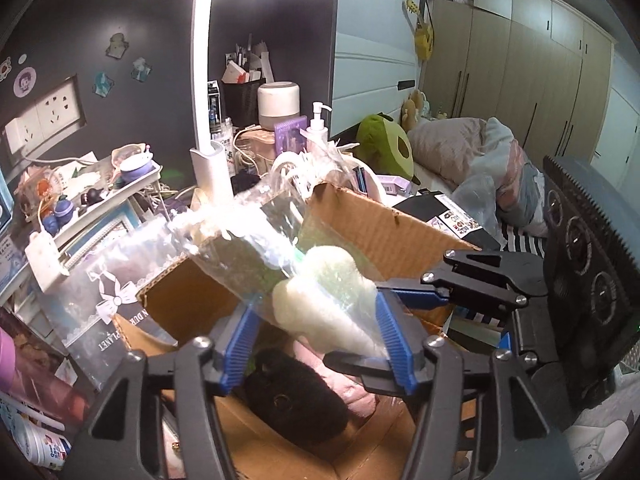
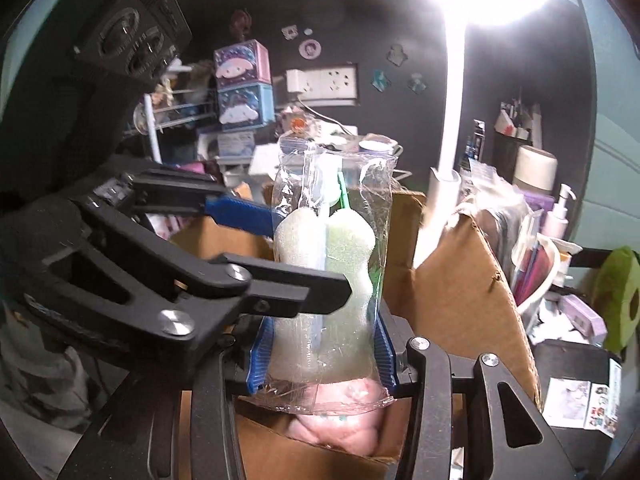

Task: Organize soft objects
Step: 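Carry the bagged foam toy with the right gripper into the box and release, then move the right gripper back toward the pink packaged item on the desk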

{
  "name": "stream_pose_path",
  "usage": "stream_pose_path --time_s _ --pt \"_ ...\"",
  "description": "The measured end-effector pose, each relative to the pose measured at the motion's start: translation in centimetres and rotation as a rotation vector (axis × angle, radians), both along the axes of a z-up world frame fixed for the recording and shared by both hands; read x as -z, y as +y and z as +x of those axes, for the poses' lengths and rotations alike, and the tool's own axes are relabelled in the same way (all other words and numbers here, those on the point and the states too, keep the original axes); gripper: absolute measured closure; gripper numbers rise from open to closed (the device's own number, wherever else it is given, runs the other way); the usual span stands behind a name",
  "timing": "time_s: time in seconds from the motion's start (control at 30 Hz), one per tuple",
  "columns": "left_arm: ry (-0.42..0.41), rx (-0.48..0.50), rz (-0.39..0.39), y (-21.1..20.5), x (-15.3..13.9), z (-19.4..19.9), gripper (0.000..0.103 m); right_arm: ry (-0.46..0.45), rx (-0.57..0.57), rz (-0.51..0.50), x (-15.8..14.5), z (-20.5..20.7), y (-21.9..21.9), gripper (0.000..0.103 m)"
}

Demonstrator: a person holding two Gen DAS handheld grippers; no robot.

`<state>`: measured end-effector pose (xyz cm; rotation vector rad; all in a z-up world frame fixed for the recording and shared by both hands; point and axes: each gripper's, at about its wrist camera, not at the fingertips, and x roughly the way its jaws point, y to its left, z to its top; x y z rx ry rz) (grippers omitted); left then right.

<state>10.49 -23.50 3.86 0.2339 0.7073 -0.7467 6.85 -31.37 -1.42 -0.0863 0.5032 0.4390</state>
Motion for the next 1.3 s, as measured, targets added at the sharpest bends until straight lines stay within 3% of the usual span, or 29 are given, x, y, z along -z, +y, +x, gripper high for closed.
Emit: stream_pose_path --time_s 0.1,0.3,0.67,0.93,1.17,1.3 --pt "-0.027 -0.015 -0.018 0.6 -0.6 -0.4 0.023 0.004 0.004 -0.032 0.2 -0.3 0.3 0.058" --pt "-0.047 -0.053 -0.064 3.3 -1.7 -1.4 0.021 -0.013 0.015 -0.050 -0.3 -1.3 0.9 0.040" --pt "-0.112 -0.190 -0.147 11.7 -2.6 -3.8 0.018 -0.080 -0.007 -0.036 -3.0 -3.6 4.1 0.040" --pt "-0.154 -0.357 -0.167 20.1 -1.3 -5.4 0.011 -0.135 -0.131 -0.021 -4.7 -5.4 10.6 0.040" --pt "-0.125 -0.466 -0.159 26.3 1.8 -5.4 0.011 -0.083 -0.250 -0.057 -3.5 -5.3 17.2 0.040" --pt "-0.072 -0.491 -0.154 28.5 4.3 -4.9 0.011 -0.001 -0.290 -0.066 -1.2 -4.1 20.3 0.040"
